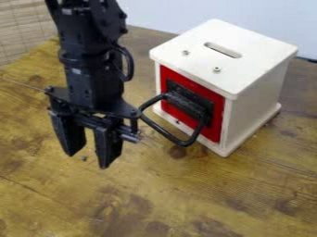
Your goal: Close the drawer
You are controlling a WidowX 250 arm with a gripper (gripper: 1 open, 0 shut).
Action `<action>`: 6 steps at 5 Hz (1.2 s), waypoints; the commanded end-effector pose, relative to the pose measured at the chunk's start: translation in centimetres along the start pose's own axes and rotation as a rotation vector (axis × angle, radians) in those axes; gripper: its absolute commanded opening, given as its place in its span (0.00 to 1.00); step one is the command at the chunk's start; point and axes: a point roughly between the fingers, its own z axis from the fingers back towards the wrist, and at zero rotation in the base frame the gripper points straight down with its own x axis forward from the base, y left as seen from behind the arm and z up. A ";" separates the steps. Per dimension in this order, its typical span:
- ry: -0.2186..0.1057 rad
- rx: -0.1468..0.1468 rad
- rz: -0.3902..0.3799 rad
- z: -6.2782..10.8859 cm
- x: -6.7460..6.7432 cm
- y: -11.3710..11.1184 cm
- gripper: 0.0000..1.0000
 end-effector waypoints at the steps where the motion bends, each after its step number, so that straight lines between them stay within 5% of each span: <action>1: -0.081 -0.006 0.003 2.8 0.1 0.3 1.00; 6: -0.118 0.004 -0.019 5.0 0.7 0.5 1.00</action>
